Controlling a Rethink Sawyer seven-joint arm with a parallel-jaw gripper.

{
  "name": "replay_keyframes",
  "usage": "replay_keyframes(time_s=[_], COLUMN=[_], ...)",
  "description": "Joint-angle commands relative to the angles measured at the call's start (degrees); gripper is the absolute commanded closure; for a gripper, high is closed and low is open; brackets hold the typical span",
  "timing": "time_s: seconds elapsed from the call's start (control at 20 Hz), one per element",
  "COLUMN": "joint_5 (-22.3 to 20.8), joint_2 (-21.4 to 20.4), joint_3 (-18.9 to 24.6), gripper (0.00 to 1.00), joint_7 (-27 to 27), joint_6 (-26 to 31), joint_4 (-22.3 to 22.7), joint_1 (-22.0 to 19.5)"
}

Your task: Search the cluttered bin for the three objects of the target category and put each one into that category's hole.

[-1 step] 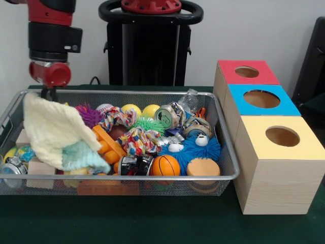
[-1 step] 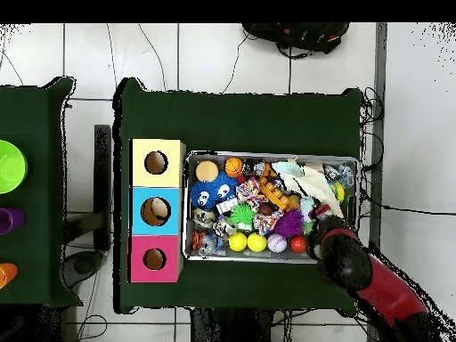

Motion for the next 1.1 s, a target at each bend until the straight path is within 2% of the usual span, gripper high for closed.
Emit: replay_keyframes(time_s=[0.05, 0.3, 0.45, 0.65, 0.75, 0.85, 0.95, 1.1], joint_5=[-6.82, -8.45, -8.86, -8.04, -6.52, -3.36, 0.92, 6.65], joint_2=[3.68, 4.70, 4.89, 4.34, 4.39, 3.94, 3.63, 4.13], joint_3=[11.97, 15.07, 15.45, 14.34, 12.86, 8.65, 4.13, -0.66], gripper=[0.00, 0.00, 0.00, 0.00, 0.00, 0.00, 0.00, 0.00], joint_7=[-2.57, -3.43, -2.80, -0.33, 2.85, 7.85, 11.73, 14.87], joint_6=[5.53, 8.39, 8.68, 8.10, 5.49, 1.16, -0.65, -2.90], joint_4=[-1.63, -2.56, -2.99, -2.84, -2.56, -2.37, -2.90, -3.85], joint_1=[-8.76, -12.02, -11.95, -9.87, -6.87, -0.76, 5.40, 12.11])
